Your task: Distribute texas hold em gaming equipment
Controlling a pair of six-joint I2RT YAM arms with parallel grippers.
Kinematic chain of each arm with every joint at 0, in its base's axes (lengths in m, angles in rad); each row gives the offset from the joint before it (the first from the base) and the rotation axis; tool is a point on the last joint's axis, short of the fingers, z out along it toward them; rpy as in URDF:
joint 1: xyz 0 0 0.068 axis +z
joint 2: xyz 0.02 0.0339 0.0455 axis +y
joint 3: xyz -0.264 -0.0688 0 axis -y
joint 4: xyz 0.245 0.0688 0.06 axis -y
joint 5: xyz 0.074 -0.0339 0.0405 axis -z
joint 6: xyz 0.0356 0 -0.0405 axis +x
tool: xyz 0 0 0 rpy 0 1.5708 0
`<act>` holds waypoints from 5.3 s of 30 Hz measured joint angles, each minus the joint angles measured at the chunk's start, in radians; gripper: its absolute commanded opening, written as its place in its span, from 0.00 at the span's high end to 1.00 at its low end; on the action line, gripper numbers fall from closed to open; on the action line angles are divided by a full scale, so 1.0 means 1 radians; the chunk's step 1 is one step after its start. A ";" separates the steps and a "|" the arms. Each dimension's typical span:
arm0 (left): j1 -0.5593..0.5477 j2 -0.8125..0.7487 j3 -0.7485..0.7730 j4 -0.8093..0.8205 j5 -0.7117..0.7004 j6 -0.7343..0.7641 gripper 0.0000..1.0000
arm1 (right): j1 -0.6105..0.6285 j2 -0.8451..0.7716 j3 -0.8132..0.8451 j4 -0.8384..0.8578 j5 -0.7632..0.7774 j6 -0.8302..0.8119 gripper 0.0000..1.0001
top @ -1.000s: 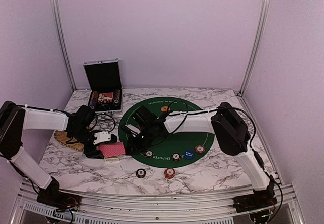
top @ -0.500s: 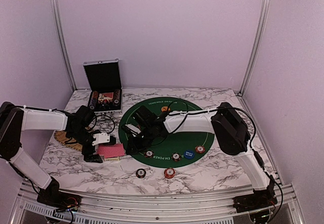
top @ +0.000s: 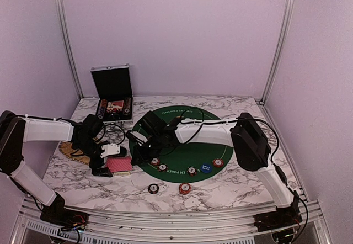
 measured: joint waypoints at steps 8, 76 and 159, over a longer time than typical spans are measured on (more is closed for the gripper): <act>0.000 0.000 0.000 -0.012 0.005 0.001 0.01 | 0.001 0.019 0.013 -0.019 0.000 -0.002 0.96; -0.018 0.076 0.074 -0.050 -0.022 0.051 0.19 | -0.029 0.000 -0.102 0.098 -0.077 0.047 0.98; -0.003 0.004 0.177 -0.098 0.092 -0.050 0.99 | -0.122 -0.213 -0.451 0.616 -0.274 0.350 0.31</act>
